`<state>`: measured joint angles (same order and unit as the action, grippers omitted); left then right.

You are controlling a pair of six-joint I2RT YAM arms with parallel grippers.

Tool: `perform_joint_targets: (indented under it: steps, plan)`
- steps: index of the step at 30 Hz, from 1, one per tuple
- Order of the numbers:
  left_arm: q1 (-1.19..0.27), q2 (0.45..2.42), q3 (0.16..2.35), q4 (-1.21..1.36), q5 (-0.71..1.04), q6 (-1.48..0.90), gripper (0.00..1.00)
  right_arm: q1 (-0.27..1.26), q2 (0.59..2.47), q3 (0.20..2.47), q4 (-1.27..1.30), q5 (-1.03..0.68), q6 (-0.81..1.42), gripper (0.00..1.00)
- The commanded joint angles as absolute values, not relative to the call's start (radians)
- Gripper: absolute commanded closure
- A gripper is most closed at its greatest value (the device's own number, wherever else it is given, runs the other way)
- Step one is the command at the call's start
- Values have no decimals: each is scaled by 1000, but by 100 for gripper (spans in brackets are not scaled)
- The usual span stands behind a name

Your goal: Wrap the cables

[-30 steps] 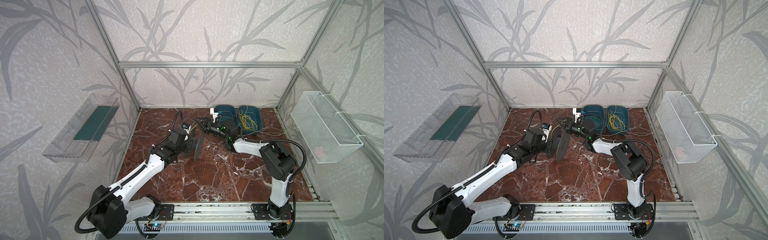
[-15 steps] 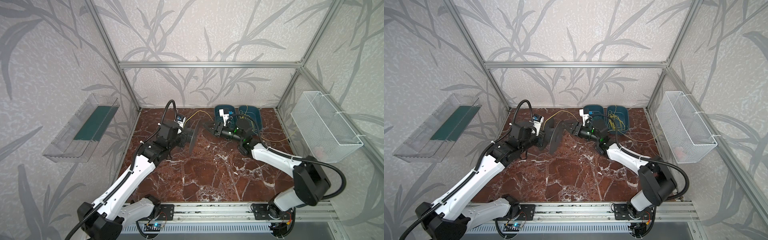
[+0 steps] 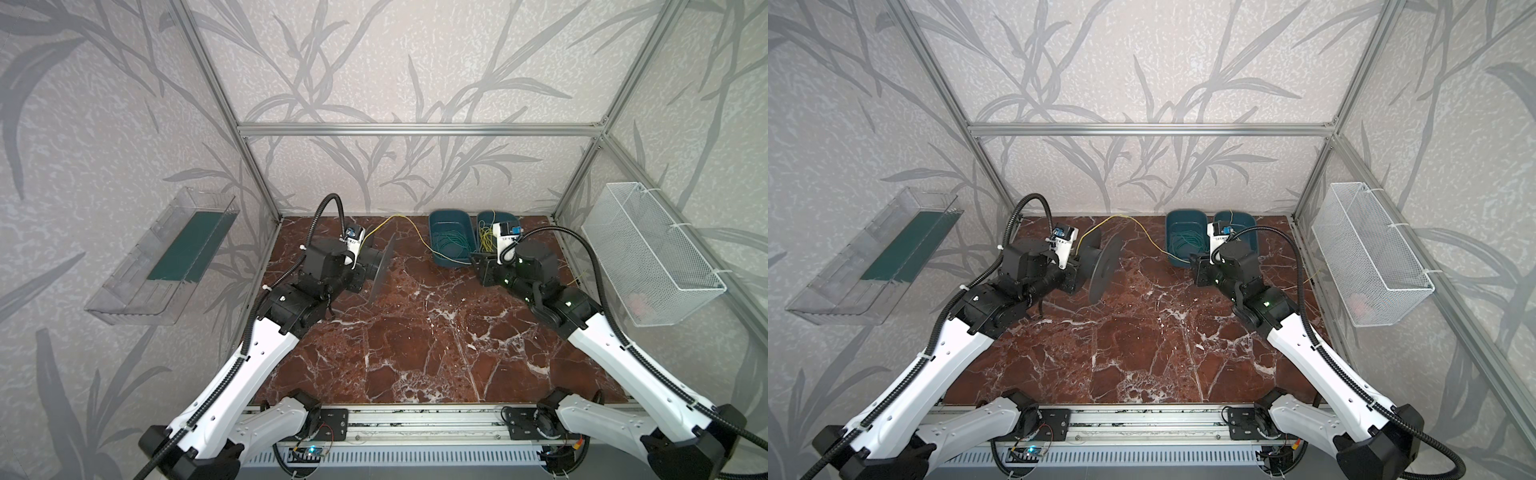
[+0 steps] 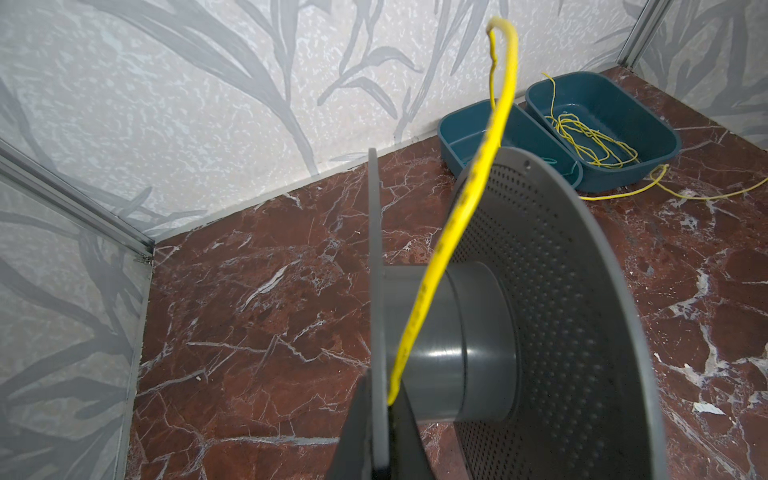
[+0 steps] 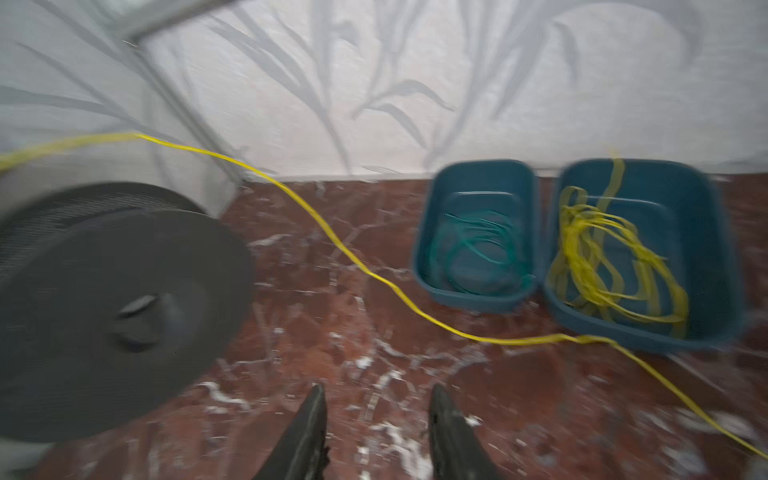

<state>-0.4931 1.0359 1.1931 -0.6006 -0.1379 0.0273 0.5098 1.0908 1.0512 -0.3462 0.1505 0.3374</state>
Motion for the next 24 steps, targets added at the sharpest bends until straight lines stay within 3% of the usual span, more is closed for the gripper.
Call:
perform_joint_targets:
  steps: [1,4,9,14,24]
  plan:
    - [-483,1007,1247,-589,-151,44,100,418,1164,1043,-527,426,185,61]
    - [-478,1006,1265,-614,-148,34,100,309,1253,1018,-487,391,137,60]
    - [-467,999,1335,-674,-192,43,100,248,1461,1081,-537,419,65,44]
    - [-453,1020,1427,-724,-179,64,100,220,1576,1077,-512,414,36,33]
    - [-419,1068,1472,-712,-178,94,100,150,1801,1185,-607,96,-23,31]
